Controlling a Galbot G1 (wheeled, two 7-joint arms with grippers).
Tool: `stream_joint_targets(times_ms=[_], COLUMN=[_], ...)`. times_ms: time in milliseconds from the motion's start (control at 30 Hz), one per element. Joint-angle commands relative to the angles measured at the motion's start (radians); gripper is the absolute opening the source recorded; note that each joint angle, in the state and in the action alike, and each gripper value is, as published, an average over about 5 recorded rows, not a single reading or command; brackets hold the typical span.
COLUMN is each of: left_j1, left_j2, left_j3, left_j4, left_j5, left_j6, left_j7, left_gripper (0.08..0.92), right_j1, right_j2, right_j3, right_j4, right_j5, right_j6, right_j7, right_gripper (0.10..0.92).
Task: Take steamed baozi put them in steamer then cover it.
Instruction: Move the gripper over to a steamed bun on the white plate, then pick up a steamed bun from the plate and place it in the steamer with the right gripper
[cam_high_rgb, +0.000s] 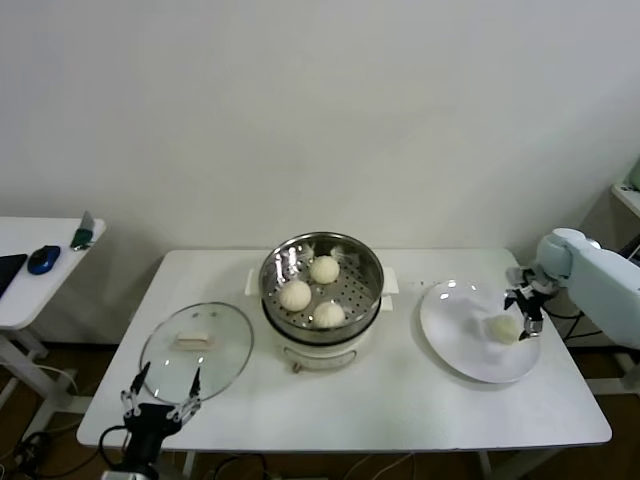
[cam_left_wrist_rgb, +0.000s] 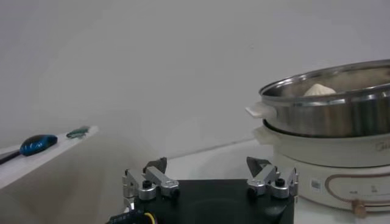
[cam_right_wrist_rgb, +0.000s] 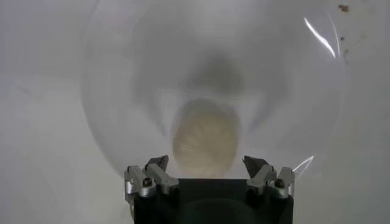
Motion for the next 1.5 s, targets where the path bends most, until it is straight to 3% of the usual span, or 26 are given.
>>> stream_joint_targets(times_ms=[33, 333, 700, 967, 1100, 1500], left_j1=[-0.003, -0.006, 0.000, 0.002, 0.003, 0.002], left_j2=[0.002, 0.003, 0.002, 0.002, 0.002, -0.003], left_j3=[0.000, 0.000, 0.001, 0.001, 0.001, 0.024], left_j4=[0.006, 0.005, 0.005, -0.001, -0.001, -0.011], left_j5=[0.001, 0.001, 0.001, 0.002, 0.002, 0.004], left_j6=[0.000, 0.001, -0.002, -0.001, -0.002, -0.007], left_j7=[0.000, 0.000, 0.000, 0.000, 0.000, 0.003], left_gripper=[0.823, 0.823, 0.823, 0.823, 0.823, 0.823], right_j1=[-0.052, -0.053, -0.046, -0.037, 0.015, 0.507], right_j2=[0.061, 0.078, 0.087, 0.077, 0.057, 0.099], right_j3=[0.074, 0.084, 0.106, 0.098, 0.031, -0.460], right_j4=[-0.098, -0.116, -0.137, -0.115, -0.070, 0.137], right_j5=[-0.065, -0.086, -0.083, -0.032, 0.075, 0.621], right_j6=[0.025, 0.033, 0.041, 0.029, -0.005, -0.210], right_j7=[-0.004, -0.016, -0.013, -0.013, -0.013, 0.011], right_gripper=[0.823, 0.815, 0.695, 0.659, 0.654, 0.653])
